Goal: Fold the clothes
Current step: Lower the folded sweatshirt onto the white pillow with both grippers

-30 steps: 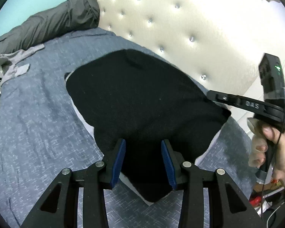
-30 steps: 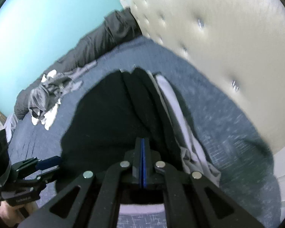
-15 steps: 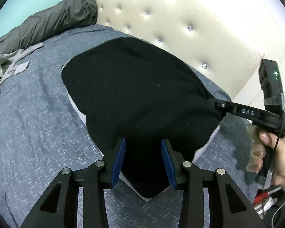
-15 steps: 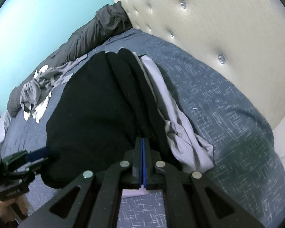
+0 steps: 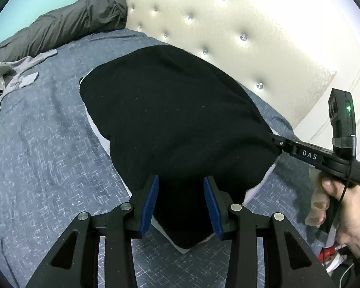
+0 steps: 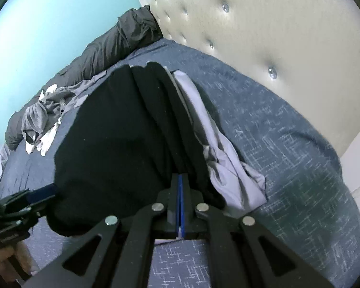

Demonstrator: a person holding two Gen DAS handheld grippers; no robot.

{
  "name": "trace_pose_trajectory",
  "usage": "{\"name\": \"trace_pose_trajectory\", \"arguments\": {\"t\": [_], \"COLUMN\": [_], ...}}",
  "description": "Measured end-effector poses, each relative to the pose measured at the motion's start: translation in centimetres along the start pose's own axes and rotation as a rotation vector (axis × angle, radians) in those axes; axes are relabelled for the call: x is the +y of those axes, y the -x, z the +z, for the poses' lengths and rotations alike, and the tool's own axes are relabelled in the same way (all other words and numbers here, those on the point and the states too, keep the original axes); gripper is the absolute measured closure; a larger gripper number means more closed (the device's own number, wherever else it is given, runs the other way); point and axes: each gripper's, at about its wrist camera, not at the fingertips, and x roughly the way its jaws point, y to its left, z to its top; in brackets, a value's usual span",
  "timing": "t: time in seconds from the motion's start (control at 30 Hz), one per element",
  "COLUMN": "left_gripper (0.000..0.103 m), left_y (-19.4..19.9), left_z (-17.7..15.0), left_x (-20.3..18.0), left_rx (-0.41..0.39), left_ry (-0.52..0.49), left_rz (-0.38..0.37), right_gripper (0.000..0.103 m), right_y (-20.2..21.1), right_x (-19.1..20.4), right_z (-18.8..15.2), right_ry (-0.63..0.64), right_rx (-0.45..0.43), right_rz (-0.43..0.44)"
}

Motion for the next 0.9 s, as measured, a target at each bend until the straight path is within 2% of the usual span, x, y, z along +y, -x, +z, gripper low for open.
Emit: {"name": "trace_pose_trajectory", "arguments": {"t": [0.27, 0.9], "left_gripper": [0.061, 0.06], "left_y": [1.8, 9.7], "left_z": [0.9, 1.5], "left_x": [0.4, -0.9], "left_rx": [-0.003, -0.079], "left_ry": [0.047, 0.039], "left_rz": [-0.004, 0.024], "right_gripper": [0.103, 0.103], "right_y": [1.8, 9.9], "right_x": [0.9, 5.0], "right_z": [0.9, 1.5], "right_ry": [-0.013, 0.0], "right_rx": [-0.017, -0.094], "right_rz": [-0.013, -0.007]}}
